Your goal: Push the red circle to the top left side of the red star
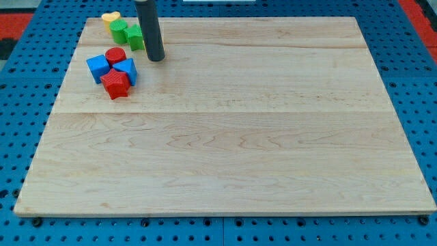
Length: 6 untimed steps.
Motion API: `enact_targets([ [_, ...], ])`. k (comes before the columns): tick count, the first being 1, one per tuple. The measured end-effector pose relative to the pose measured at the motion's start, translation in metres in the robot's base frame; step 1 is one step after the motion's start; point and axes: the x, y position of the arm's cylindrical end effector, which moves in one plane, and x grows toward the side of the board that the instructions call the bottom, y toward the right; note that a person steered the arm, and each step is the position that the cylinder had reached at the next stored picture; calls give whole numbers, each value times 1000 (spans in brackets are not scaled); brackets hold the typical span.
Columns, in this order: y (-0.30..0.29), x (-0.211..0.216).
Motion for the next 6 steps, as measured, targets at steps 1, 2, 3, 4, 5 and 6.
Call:
enact_targets([
  [1, 7, -3],
  [2, -5, -3],
  [3, -65, -3],
  [4, -88, 27],
  [5, -67, 55],
  [6, -94, 16],
])
